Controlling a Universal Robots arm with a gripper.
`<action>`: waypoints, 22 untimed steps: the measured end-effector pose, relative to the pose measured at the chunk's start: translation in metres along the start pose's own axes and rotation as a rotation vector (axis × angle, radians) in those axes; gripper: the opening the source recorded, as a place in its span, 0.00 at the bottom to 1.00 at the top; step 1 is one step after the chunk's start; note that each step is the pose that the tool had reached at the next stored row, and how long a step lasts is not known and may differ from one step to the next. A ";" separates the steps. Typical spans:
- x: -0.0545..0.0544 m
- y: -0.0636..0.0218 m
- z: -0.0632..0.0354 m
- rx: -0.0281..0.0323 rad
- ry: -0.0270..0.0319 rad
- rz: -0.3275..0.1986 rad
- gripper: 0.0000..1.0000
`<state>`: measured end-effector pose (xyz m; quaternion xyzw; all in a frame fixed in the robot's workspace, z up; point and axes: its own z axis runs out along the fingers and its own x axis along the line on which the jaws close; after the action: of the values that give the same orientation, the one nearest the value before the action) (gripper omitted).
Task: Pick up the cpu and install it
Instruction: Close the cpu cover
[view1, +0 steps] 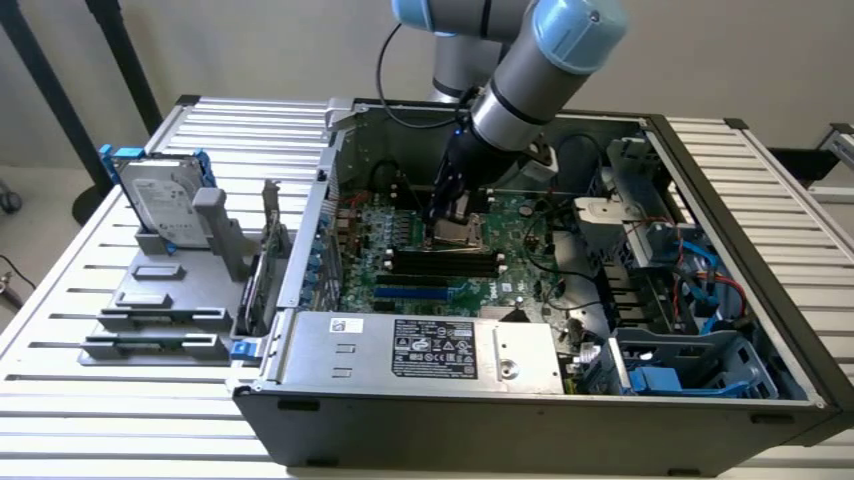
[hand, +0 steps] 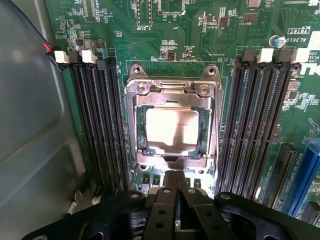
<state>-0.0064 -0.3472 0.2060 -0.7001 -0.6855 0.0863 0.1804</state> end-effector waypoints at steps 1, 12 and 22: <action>0.000 0.0005 0.0018 0.0000 0.0006 0.000 0.11; 0.001 0.0028 0.0117 0.0001 0.0026 -0.001 0.11; 0.001 -0.0277 0.0046 0.0013 0.0229 -0.009 0.11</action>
<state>-0.0338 -0.3462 0.2121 -0.6978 -0.6865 0.0779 0.1891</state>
